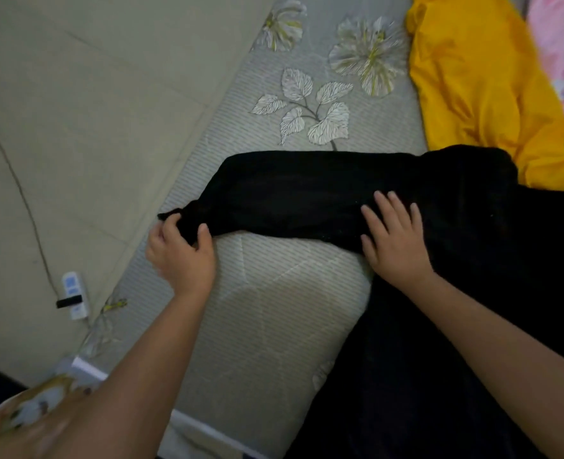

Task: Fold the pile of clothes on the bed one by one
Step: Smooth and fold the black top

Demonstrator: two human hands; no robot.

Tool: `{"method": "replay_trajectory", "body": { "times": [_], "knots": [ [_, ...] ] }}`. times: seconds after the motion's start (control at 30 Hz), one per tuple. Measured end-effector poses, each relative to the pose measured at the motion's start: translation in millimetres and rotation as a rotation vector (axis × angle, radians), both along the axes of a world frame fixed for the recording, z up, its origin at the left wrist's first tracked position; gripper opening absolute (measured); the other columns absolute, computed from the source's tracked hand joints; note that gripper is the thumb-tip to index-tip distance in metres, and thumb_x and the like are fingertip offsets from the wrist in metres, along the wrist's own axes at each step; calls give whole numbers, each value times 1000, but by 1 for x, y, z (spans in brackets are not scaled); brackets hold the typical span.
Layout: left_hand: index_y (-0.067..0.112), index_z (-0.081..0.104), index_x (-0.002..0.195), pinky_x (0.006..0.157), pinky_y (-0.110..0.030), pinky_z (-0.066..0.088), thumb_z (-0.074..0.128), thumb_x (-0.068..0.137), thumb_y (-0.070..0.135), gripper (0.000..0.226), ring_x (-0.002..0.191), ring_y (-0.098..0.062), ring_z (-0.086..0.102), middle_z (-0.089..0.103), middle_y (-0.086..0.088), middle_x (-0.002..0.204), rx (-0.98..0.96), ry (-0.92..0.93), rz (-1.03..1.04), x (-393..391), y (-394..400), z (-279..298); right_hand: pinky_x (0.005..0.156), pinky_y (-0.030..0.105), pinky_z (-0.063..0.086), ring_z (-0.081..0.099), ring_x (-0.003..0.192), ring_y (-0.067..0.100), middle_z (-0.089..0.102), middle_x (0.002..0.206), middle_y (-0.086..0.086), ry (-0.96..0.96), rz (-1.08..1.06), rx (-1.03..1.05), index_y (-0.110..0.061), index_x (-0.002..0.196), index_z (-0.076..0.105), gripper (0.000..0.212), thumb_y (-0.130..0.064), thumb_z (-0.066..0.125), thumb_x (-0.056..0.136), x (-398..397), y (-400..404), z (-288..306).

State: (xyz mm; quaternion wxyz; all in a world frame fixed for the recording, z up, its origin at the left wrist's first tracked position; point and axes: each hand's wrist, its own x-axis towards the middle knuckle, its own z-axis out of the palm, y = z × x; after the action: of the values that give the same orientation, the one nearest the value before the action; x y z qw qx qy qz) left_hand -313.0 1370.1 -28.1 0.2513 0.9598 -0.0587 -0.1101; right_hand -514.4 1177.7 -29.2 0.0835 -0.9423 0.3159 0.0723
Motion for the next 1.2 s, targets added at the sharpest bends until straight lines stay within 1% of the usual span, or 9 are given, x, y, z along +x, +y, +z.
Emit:
{"method": "replay_trajectory", "body": {
  "times": [0.13, 0.23, 0.37, 0.57, 0.7, 0.83, 0.97, 1.03, 1.2],
  "knots": [
    [-2, 48, 120, 95, -30, 37, 60, 83, 44, 61, 113, -26, 50, 53, -16, 125, -242, 394, 558, -3, 7, -3, 103, 60, 23, 35, 129, 43, 39, 139, 27, 65, -135, 192, -2, 129, 50, 55, -34, 33, 87, -37, 56, -15],
    [0, 57, 114, 95, -34, 46, 63, 81, 46, 57, 103, -24, 58, 60, -13, 117, -383, 500, 594, 17, 1, -5, 113, 42, -2, 4, 141, 25, 12, 152, 18, -31, -298, 354, -10, 142, 28, 50, -23, 42, 96, -51, 68, -22],
    [-2, 55, 117, 89, -28, 47, 56, 88, 9, 31, 98, -22, 57, 58, -18, 120, -431, 421, 462, 26, -19, 7, 111, 29, -7, -8, 136, 12, 5, 153, 12, -117, -346, 436, -9, 144, 17, 54, -18, 43, 96, -68, 77, -18],
    [10, 53, 93, 87, -34, 50, 50, 91, 1, 10, 91, -15, 57, 59, -2, 93, -738, 584, 84, -58, -82, 59, 113, 27, 1, 1, 143, 21, 8, 154, 10, -43, -507, 418, -7, 144, 20, 52, -17, 39, 97, -127, 60, -3],
    [17, 53, 92, 93, -32, 47, 54, 89, 3, 15, 97, -16, 57, 59, -4, 100, -833, 633, -166, -136, -133, 87, 110, 24, 9, 8, 142, 17, 16, 153, 6, -186, -709, 412, -7, 143, 24, 50, -14, 41, 96, -189, 46, 29],
    [10, 60, 98, 82, -10, 41, 61, 84, 4, 15, 87, -6, 56, 59, 4, 91, -741, 426, -720, -229, -174, 109, 106, 23, 18, 29, 136, 24, 34, 145, 14, -312, -919, 307, 1, 137, 35, 46, -4, 47, 93, -276, 46, 61],
    [-2, 68, 91, 80, -36, 47, 66, 74, 1, 18, 84, -30, 65, 70, -13, 88, -580, 62, -1343, -320, -175, 113, 105, 37, 31, 43, 126, 30, 46, 136, 17, -369, -1112, 327, 0, 135, 39, 43, -5, 45, 93, -361, 61, 69],
    [-4, 67, 90, 79, -35, 48, 61, 71, -1, 20, 83, -28, 65, 69, -14, 87, -679, -6, -1251, -347, -174, 116, 103, 39, 34, 46, 122, 34, 48, 133, 21, -382, -1191, 337, 1, 135, 40, 42, -4, 45, 93, -391, 69, 66],
    [3, 51, 98, 86, -14, 40, 48, 82, -8, 19, 92, -14, 51, 53, -3, 97, -857, 124, -459, -354, -191, 136, 96, 29, 33, 47, 121, 34, 48, 132, 24, -479, -1290, 375, 6, 131, 43, 40, 2, 46, 91, -435, 84, 57]
  ]
}}
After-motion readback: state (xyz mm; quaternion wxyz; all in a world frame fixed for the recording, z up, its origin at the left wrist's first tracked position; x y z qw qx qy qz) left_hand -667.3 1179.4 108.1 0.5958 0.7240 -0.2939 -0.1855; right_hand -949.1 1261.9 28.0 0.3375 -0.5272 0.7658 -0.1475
